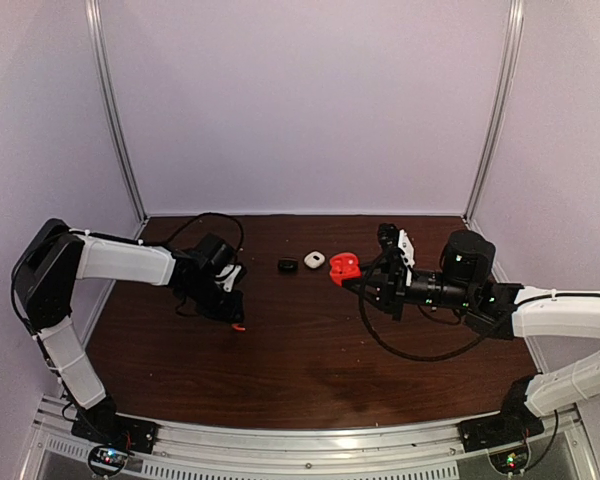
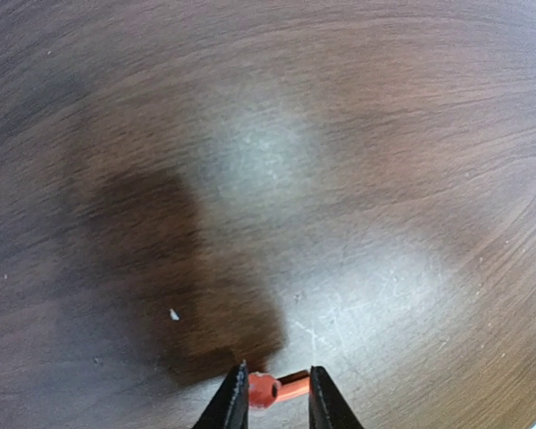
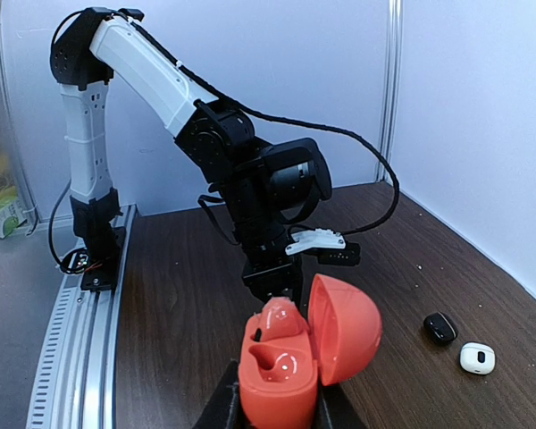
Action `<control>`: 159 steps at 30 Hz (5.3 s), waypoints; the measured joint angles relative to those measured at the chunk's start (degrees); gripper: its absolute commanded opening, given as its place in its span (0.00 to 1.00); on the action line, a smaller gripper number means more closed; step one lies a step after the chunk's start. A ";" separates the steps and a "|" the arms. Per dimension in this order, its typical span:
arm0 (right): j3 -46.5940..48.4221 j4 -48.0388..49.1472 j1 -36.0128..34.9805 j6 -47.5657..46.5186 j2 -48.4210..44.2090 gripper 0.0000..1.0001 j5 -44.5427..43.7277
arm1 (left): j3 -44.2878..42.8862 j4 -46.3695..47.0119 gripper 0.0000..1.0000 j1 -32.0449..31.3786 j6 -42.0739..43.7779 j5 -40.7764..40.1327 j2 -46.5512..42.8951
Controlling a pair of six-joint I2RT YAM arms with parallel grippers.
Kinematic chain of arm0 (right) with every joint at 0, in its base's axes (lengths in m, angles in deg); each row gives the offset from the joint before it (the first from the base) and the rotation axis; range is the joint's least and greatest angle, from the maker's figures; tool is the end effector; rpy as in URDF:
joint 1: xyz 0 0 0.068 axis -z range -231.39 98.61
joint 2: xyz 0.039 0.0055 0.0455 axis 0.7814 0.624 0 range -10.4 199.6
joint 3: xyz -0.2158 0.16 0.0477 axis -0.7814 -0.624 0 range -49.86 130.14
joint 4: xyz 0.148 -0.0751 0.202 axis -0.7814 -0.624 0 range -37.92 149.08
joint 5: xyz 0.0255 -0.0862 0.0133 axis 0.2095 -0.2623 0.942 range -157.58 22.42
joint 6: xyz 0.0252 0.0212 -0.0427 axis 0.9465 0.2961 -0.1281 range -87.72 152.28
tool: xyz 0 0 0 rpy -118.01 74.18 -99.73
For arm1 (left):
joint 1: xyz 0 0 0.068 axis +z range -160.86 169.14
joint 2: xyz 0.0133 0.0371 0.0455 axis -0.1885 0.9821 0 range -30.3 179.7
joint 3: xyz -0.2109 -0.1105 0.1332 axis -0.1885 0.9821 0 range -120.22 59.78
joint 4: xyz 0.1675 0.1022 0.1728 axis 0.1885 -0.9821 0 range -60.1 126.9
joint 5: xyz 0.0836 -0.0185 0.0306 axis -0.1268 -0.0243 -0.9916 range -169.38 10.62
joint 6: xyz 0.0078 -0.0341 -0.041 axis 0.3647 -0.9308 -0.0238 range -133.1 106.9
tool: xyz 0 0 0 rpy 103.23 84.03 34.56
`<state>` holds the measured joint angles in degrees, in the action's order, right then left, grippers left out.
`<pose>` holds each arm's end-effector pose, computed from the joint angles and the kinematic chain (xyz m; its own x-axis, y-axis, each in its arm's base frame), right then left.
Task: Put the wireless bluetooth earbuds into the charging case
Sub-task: Adjust the right earbud at the center of the board, then pick up the right earbud from the center of the board.
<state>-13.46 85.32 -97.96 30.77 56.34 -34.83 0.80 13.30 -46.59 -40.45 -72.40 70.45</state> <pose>0.1655 0.2029 0.2766 -0.0232 -0.0567 -0.9981 -0.9827 0.1849 0.0123 0.2715 -0.2006 0.1551 -0.9406 0.1149 -0.3195 0.2124 0.9333 -0.2895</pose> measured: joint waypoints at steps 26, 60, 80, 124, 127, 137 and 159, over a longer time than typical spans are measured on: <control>0.02 -0.15 0.00 -0.02 0.24 0.00 0.00 | 5.33 3.87 0.55 -1.03 -7.80 -2.05 -6.78; 0.09 -1.29 0.00 -0.20 0.90 0.00 0.00 | 1.73 8.22 0.39 -5.01 -4.48 2.27 -0.39; 0.85 -2.03 0.00 -0.20 1.16 0.00 0.00 | -6.27 -7.23 0.30 -8.59 5.07 -2.40 5.42; 0.85 -2.43 0.00 -0.20 1.16 0.00 -0.07 | -8.96 -10.95 0.18 -10.51 6.64 -7.58 6.56; 0.85 -2.43 0.00 -0.20 1.16 0.00 -0.26 | -8.96 -10.51 0.18 -10.51 6.43 -7.85 5.44; 0.85 -2.43 0.00 -0.20 1.18 0.00 -1.14 | -8.87 -7.41 0.37 -8.85 6.21 -7.39 -1.33; 0.85 -2.40 0.00 -0.17 1.18 0.00 -1.22 | -8.87 -14.03 0.37 -9.77 11.87 -3.58 5.18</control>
<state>-12.61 82.91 -97.96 30.59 57.52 -36.05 -8.07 -0.73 -56.36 -28.59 -75.98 75.63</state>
